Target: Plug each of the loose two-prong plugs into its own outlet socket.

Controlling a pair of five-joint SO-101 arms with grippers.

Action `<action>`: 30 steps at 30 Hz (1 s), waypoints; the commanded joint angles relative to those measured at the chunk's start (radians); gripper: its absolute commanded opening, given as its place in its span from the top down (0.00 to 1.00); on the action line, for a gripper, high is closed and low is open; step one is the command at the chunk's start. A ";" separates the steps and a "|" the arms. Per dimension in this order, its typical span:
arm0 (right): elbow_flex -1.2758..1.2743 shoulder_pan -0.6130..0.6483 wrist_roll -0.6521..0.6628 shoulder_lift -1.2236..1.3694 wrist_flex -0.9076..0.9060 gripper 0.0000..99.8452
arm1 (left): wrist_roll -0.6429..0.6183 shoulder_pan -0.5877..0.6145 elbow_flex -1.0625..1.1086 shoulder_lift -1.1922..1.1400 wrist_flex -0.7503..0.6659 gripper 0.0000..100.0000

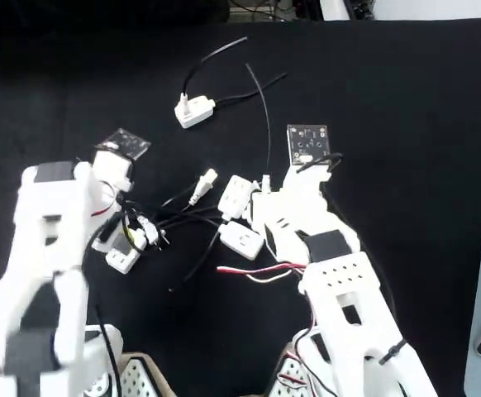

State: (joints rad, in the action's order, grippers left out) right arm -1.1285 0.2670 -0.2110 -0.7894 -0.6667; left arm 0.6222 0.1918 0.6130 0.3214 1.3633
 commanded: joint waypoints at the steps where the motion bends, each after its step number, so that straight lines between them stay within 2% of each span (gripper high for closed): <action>1: 0.018 0.026 -0.005 -0.025 0.018 0.99 | -0.028 0.008 0.038 0.288 0.017 0.76; 5: 0.031 0.101 -0.003 -0.025 0.014 0.99 | -0.143 0.008 0.122 0.440 -0.026 0.76; 9: 0.047 0.193 -0.003 -0.025 0.002 0.99 | -0.222 0.051 0.232 0.516 -0.157 0.76; 16: 0.159 0.368 0.012 -0.025 -0.138 0.99 | -0.348 0.116 0.394 0.571 -0.341 0.76; 20: 0.189 0.474 0.074 -0.025 -0.152 0.99 | -0.417 0.107 0.435 0.597 -0.381 0.76; 25: 0.186 0.589 0.075 -0.024 -0.126 0.99 | -0.497 0.102 0.438 0.655 -0.399 0.76; 30: 0.182 0.649 0.075 -0.018 -0.094 0.99 | -0.502 -0.005 0.441 0.746 -0.362 0.76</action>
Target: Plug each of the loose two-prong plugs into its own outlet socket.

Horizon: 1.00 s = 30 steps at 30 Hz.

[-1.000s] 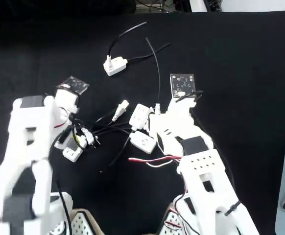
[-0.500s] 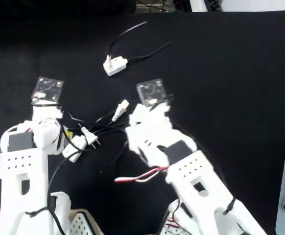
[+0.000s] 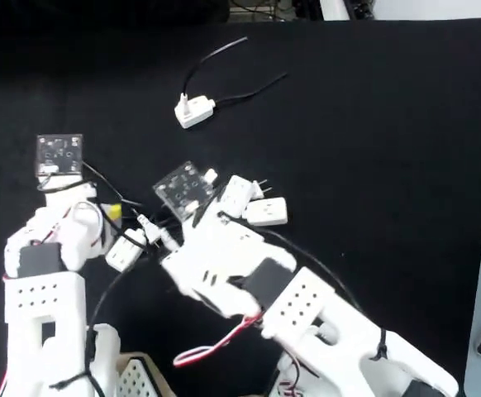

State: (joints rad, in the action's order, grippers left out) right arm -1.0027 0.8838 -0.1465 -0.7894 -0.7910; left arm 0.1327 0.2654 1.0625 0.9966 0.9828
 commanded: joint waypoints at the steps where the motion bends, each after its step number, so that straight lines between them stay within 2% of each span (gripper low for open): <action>1: 0.056 0.037 0.011 -0.018 0.031 0.99 | -0.012 -0.107 -0.008 0.087 0.032 0.76; 11: 0.030 0.041 0.006 -0.018 0.035 0.99 | -0.014 -0.334 -0.010 0.295 0.184 0.76; 22: -0.002 0.037 0.006 -0.022 0.064 0.99 | -0.034 -0.354 -0.012 0.494 0.276 0.76; 27: -0.021 0.037 0.008 -0.022 0.068 0.99 | -0.032 -0.355 -0.010 0.529 0.299 0.69; 30: -0.024 0.037 0.006 -0.022 0.068 0.99 | 0.029 -0.404 -0.010 0.532 0.322 0.69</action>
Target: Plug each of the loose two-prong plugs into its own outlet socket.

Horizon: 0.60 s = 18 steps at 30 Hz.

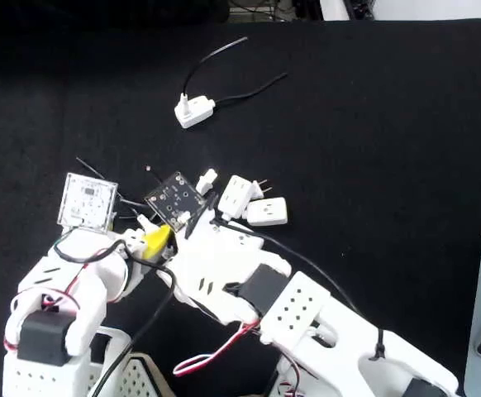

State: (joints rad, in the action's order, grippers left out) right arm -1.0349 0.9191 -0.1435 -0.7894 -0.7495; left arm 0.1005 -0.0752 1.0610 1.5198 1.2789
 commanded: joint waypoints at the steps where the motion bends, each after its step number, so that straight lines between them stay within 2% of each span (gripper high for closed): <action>1: 0.008 0.002 0.003 -0.021 0.026 0.99 | 0.075 -0.085 -0.010 0.009 0.035 0.69; 3: 0.008 0.002 0.003 -0.022 0.026 0.99 | 0.075 -0.104 -0.018 0.009 0.041 0.69; 5: 0.008 0.002 0.003 -0.024 0.026 0.99 | 0.075 -0.062 -0.035 0.011 0.038 0.69; 8: 0.010 0.002 0.002 -0.024 0.037 0.99 | 0.081 0.077 -0.074 0.011 0.037 0.69; 12: 0.010 0.002 0.006 -0.016 0.138 0.99 | 0.083 0.288 -0.104 0.011 0.037 0.69; 18: 0.022 0.005 0.006 0.013 0.259 0.99 | 0.072 0.553 -0.051 0.011 0.038 0.69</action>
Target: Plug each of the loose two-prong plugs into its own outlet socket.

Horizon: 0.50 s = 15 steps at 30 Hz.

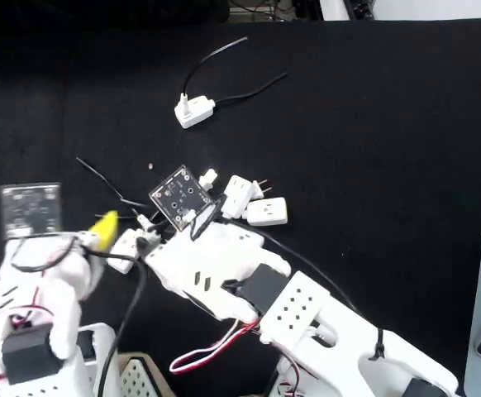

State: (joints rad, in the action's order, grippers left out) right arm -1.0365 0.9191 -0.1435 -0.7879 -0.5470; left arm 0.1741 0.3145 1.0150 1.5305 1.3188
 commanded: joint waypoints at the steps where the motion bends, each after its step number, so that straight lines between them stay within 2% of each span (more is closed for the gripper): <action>1: 0.033 0.006 0.006 0.031 0.069 0.99 | -0.014 0.196 0.007 0.000 -0.003 0.69; 6: 0.102 0.012 0.006 0.196 0.149 0.99 | -0.095 0.308 0.099 0.000 -0.092 0.69; 15: 0.226 0.083 0.008 0.463 0.219 0.99 | -0.146 0.329 0.305 0.000 -0.290 0.69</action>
State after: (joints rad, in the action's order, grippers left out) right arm -0.8968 0.9866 -0.1435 -0.3644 -0.3537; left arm 0.0453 0.6337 1.2789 1.5290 1.1055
